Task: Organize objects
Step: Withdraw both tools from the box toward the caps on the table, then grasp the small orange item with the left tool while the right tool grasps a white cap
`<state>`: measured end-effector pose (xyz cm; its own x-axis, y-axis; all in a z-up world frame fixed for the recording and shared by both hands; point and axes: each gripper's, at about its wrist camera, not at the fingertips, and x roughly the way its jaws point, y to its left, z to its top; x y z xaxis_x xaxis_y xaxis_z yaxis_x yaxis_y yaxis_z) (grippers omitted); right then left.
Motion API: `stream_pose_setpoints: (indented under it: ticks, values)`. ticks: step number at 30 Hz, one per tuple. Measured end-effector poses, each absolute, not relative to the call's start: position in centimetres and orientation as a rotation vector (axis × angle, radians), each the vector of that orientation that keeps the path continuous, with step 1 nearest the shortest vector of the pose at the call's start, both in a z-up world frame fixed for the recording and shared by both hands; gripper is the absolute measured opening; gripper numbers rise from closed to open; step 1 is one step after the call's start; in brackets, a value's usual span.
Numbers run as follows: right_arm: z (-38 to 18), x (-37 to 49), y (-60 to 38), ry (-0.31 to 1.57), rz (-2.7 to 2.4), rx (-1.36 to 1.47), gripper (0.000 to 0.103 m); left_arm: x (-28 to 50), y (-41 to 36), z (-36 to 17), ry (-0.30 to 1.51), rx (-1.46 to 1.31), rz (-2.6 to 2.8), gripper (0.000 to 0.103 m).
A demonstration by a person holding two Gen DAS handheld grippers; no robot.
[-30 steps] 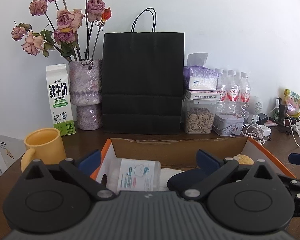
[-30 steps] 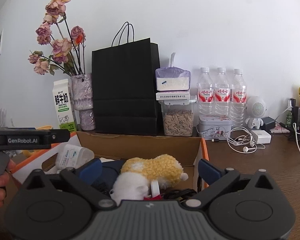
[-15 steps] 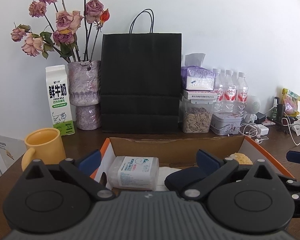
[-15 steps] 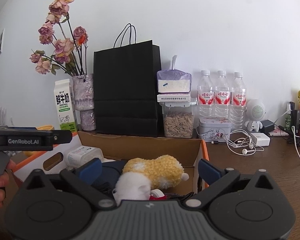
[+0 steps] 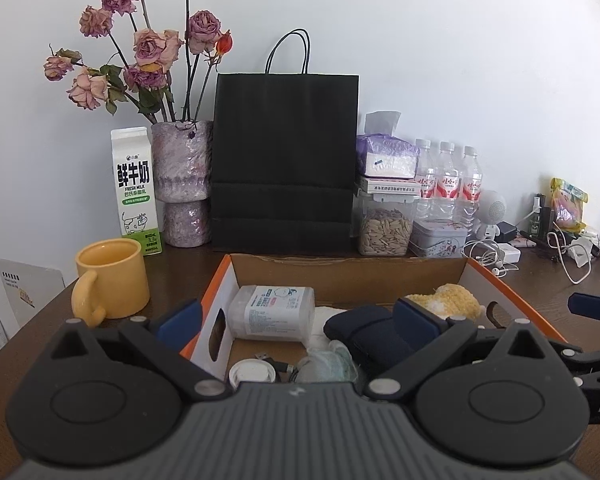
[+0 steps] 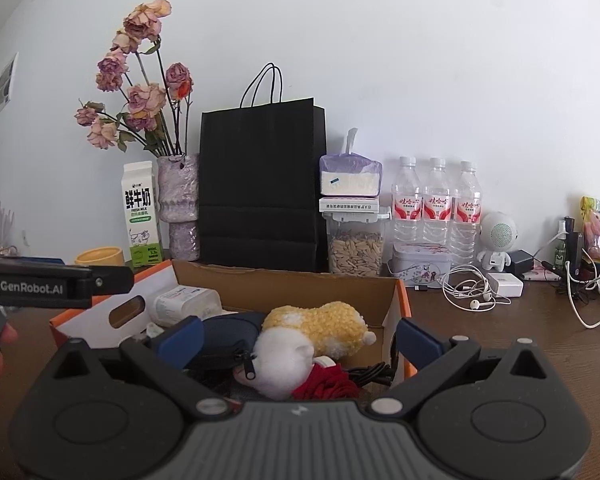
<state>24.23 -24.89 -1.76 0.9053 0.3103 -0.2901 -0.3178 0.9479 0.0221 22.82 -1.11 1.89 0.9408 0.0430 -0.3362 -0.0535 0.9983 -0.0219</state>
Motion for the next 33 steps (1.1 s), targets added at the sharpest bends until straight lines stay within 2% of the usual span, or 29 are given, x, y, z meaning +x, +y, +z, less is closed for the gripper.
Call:
stream_pose_setpoints:
  ticks: [23,25,27,28,29,31,32,33]
  values:
    - [-5.2,19.0,-25.1,0.479,0.318,-0.049,0.103,17.3,-1.5,-5.1,0.68,0.04,-0.061,0.102]
    - [-5.3,18.9,-25.0,0.488,0.321,-0.052,0.103,17.5,-1.6,-5.4,0.69,0.04,-0.07,0.098]
    - [-5.4,18.9,-24.8,0.497,0.329,-0.056,0.103,17.8,-1.6,-5.7,0.701,0.028,-0.083,0.084]
    - [-5.5,19.0,-24.6,0.503,0.334,-0.058,0.103,17.9,-1.6,-5.7,0.695,0.027,-0.085,0.084]
    - [-5.6,19.1,-24.5,0.512,0.341,-0.06,0.103,18.0,-1.6,-5.8,0.686,0.029,-0.085,0.075]
    - [-5.8,19.3,-23.9,0.53,0.36,-0.067,0.103,18.0,-1.5,-5.7,0.668,0.03,-0.102,0.05]
    - [-5.9,19.4,-23.6,0.537,0.369,-0.074,0.101,18.0,-1.4,-5.5,0.663,0.025,-0.111,0.042]
    - [-5.9,19.6,-23.2,0.543,0.378,-0.083,0.098,18.1,-1.3,-5.5,0.665,0.02,-0.117,0.042]
